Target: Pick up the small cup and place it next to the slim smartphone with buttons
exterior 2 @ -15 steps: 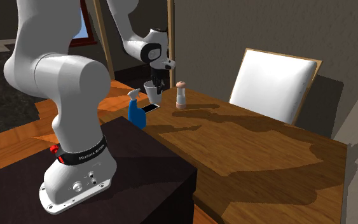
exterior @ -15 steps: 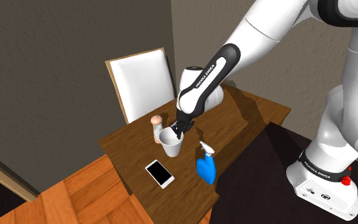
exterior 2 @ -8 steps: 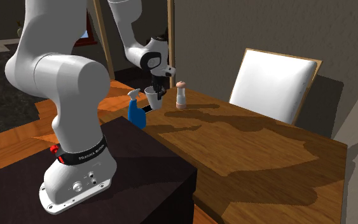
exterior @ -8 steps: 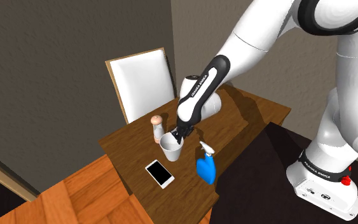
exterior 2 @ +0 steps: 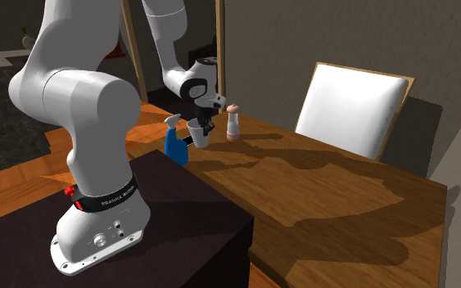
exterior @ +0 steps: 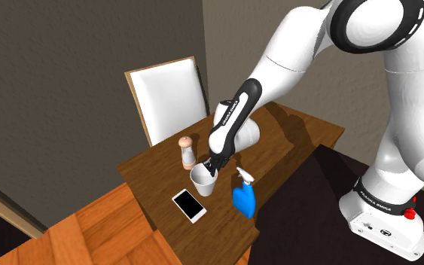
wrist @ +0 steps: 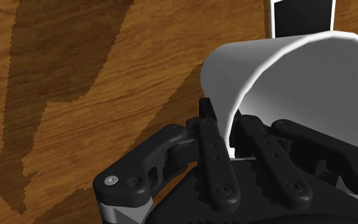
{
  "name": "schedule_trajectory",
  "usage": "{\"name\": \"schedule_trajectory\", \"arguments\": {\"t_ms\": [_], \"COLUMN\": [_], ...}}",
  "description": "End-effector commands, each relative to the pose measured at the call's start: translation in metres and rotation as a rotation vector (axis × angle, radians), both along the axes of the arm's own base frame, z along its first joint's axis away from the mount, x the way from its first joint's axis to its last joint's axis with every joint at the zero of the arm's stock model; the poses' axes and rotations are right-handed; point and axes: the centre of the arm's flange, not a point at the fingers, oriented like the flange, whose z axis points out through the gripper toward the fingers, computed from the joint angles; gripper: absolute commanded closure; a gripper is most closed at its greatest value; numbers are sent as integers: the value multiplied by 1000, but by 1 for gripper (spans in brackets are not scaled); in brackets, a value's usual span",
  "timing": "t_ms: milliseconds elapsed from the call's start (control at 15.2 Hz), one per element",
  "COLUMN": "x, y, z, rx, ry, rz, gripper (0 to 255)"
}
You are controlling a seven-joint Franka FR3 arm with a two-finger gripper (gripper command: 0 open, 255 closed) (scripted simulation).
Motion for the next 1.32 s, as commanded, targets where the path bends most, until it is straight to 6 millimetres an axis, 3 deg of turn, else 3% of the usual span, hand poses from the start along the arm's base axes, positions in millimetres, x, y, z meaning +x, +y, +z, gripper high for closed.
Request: {"name": "schedule_trajectory", "arguments": {"t_ms": [0, 396, 462, 792, 1056, 1254], "x": [1, 1, 1, 1, -3, -3], "y": [0, 0, 0, 0, -10, -10], "z": [-5, -5, -5, -5, 44, 44], "rx": [0, 0, 0, 0, 0, 0], "ry": [-1, -1, -1, -1, -1, -1], "rz": [0, 0, 0, 0, 0, 0], "gripper": [255, 255, 0, 0, 0, 0]}}
